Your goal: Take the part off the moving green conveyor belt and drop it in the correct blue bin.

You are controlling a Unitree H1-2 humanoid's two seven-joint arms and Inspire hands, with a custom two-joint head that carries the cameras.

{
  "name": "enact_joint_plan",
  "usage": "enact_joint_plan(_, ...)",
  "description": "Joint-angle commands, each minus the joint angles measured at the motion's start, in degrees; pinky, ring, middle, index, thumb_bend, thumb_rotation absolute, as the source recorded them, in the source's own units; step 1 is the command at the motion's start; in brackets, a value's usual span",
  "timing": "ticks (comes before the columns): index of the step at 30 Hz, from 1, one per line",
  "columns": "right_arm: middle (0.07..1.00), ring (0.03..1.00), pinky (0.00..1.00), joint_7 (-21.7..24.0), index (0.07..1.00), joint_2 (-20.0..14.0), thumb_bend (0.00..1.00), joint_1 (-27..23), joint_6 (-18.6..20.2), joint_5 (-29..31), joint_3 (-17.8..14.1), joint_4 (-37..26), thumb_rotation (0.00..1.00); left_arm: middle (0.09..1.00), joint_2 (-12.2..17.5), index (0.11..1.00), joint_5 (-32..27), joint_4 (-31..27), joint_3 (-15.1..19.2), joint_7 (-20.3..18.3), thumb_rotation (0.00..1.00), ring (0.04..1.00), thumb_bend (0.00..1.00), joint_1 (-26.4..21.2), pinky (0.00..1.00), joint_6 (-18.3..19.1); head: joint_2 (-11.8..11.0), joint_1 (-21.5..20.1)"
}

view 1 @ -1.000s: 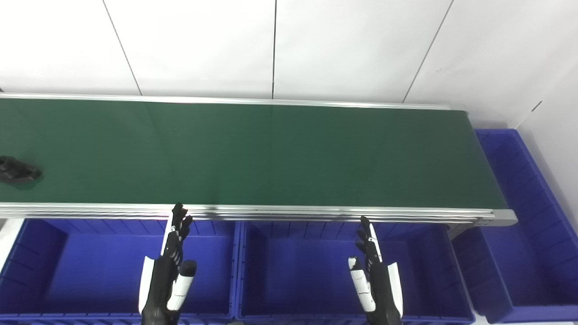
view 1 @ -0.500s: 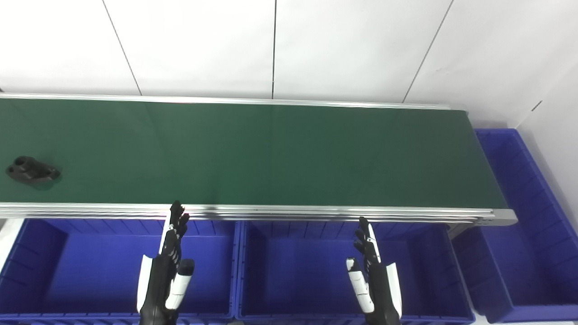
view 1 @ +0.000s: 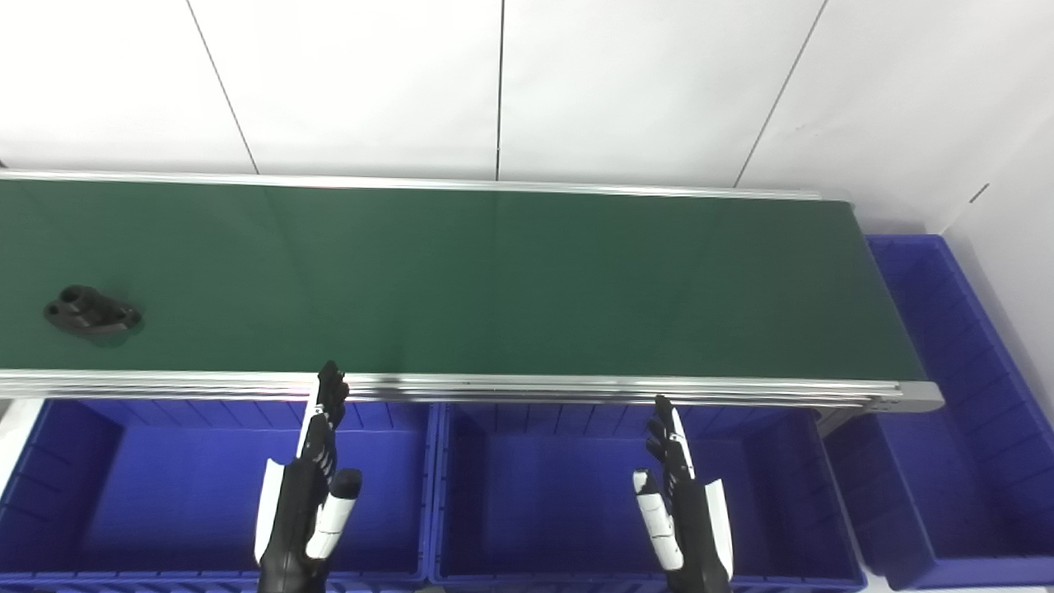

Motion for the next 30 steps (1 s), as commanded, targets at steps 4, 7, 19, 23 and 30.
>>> enact_joint_plan(4,0.982,0.951,0.9,0.5,0.988,0.2,0.7,0.3,-2.4,0.0,-0.3,-2.9,1.0,1.0,-0.3,1.0,0.3,-0.9,-0.3,-0.2,0.98,0.983,0.77,-0.1,1.0,-1.8,-0.2,0.7)
enact_joint_plan(7,0.983,0.95,0.9,0.6,0.989,-0.1,0.69,0.3,-2.9,0.1,-0.4,-2.8,1.0,1.0,-0.6,1.0,0.8,-0.7,-0.3,0.0,0.98,0.97,0.76,0.0,0.98,-2.1,-0.7,1.3)
enact_joint_plan(19,0.988,0.951,0.89,0.5,0.998,-1.9,0.66,-0.4,-3.5,2.4,-0.4,-0.8,1.0,0.99,-2.1,1.0,2.1,1.8,-0.8,1.0,0.96,0.974,0.77,-0.4,0.99,-3.0,-4.4,7.7)
enact_joint_plan(23,0.997,0.963,0.9,0.0,1.0,-3.4,0.63,-0.9,-3.6,3.7,0.2,0.3,1.0,0.963,-3.4,1.0,3.2,3.2,-1.0,1.8,0.91,0.943,0.76,-0.6,0.95,-3.1,-6.0,10.7)
enact_joint_plan(30,1.0,0.97,0.92,-0.4,1.0,-5.1,0.66,-1.3,-3.6,6.0,0.1,1.7,1.0,0.951,-3.8,0.978,5.0,5.3,-3.5,4.5,0.87,0.922,0.78,-1.6,0.9,-3.3,-9.0,15.1)
